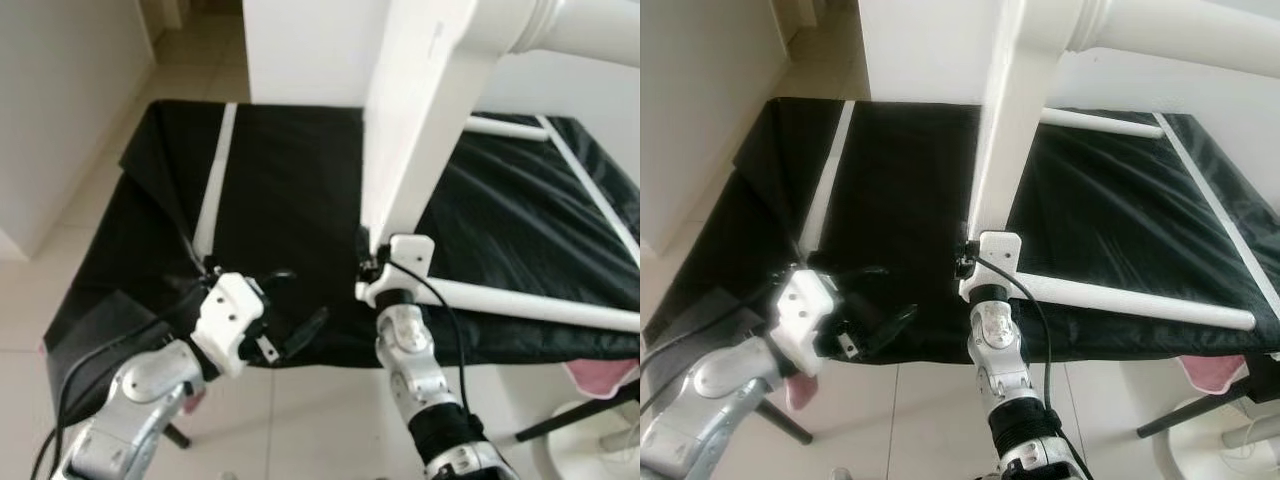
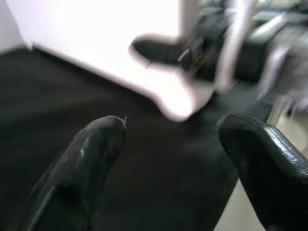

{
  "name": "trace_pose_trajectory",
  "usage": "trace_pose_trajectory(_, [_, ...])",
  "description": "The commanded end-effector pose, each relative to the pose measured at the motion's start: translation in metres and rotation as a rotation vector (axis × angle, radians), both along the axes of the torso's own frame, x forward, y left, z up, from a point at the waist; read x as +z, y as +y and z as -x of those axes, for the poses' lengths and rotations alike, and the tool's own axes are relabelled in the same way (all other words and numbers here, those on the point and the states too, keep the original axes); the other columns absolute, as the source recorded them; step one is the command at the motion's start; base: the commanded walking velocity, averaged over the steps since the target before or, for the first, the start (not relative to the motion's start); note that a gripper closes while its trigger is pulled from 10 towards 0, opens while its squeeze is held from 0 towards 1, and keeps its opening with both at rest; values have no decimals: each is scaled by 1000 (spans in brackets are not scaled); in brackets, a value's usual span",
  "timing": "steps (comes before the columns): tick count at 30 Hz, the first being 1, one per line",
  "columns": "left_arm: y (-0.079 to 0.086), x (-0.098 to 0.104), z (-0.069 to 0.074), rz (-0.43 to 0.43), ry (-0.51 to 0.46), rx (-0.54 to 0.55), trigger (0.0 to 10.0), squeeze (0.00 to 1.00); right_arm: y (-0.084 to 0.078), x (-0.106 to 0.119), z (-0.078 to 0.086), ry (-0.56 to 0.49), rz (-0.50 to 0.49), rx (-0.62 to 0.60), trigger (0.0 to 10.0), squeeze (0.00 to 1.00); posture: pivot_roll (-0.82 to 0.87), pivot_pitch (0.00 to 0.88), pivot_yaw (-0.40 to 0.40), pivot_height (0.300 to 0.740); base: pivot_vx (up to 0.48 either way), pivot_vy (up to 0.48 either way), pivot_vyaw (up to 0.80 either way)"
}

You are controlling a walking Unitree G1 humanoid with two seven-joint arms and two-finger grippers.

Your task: Building children table

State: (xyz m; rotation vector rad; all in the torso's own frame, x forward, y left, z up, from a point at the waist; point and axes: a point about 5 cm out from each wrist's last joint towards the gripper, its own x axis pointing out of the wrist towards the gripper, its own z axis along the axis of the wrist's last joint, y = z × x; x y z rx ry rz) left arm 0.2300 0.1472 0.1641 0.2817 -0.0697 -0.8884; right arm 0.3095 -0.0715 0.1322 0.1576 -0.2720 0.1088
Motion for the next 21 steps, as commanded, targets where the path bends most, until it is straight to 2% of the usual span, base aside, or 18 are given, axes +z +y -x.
trace_pose_trajectory(1, [7, -3, -1, -10, 7, 10, 10000, 0, 20, -5, 8, 7, 12, 124, 0, 0, 140, 81, -44, 740, 0, 0, 0])
trace_pose_trajectory(4, [29, 0, -9, -44, -6, 74, 10000, 0, 27, -3, 15, -31, 14, 190, 0, 0, 141, 79, -42, 740, 0, 0, 0])
trace_pose_trajectory(5, [29, 0, -9, -44, -6, 74, 10000, 0, 27, -3, 15, -31, 14, 190, 0, 0, 141, 79, -42, 740, 0, 0, 0])
trace_pose_trajectory(7, [43, 2, -14, -78, -17, 108, 10000, 0, 34, -2, 21, -45, -6, 239, 0, 0, 143, 77, -42, 740, 0, 0, 0])
trace_pose_trajectory(8, [43, 2, -14, -78, -17, 108, 10000, 0, 34, -2, 21, -45, -6, 239, 0, 0, 143, 77, -42, 740, 0, 0, 0])
trace_pose_trajectory(14, [71, 16, -24, -137, -65, 174, 10000, 0, 45, 2, 29, -81, 1, 289, 0, 0, 154, 80, -42, 740, 0, 0, 0])
trace_pose_trajectory(21, [76, 23, -27, -149, -91, 180, 10000, 0, 46, 2, 30, -82, 6, 293, 0, 0, 157, 85, -40, 740, 0, 0, 0])
